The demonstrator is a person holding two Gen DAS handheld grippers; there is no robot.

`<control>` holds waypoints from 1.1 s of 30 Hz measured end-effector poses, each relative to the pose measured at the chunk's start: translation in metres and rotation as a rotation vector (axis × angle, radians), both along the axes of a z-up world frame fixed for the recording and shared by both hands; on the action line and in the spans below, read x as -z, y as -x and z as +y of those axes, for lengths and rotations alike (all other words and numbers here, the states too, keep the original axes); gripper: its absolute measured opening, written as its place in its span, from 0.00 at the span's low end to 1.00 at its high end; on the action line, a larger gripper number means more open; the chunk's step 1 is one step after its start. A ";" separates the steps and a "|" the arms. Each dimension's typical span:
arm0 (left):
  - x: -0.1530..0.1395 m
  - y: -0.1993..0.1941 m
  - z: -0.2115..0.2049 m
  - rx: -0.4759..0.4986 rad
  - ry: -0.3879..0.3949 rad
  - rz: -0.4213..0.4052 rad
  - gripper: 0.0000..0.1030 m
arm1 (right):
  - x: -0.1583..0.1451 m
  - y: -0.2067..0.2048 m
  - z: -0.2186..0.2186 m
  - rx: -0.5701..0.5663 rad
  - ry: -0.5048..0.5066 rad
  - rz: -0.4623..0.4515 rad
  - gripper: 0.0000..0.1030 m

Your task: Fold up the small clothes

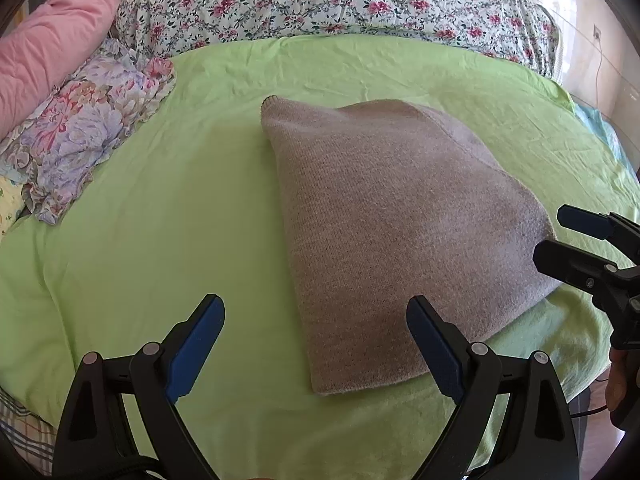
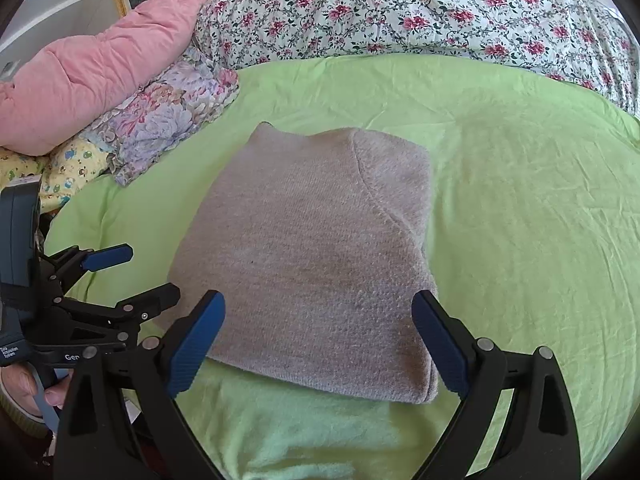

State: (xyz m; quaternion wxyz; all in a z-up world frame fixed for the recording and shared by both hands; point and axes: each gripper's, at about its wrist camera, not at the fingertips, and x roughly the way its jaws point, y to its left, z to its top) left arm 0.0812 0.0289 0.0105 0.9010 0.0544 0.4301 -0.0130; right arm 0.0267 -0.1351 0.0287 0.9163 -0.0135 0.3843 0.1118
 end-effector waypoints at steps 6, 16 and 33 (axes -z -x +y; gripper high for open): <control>-0.001 0.002 -0.001 -0.001 0.009 -0.004 0.90 | 0.005 -0.001 0.000 0.002 0.000 0.013 0.92; -0.003 0.003 -0.002 0.004 0.022 -0.013 0.90 | 0.005 -0.002 -0.002 -0.002 -0.003 0.009 0.92; -0.007 0.005 -0.004 0.007 0.031 -0.020 0.90 | 0.003 -0.002 0.000 0.001 -0.010 0.007 0.92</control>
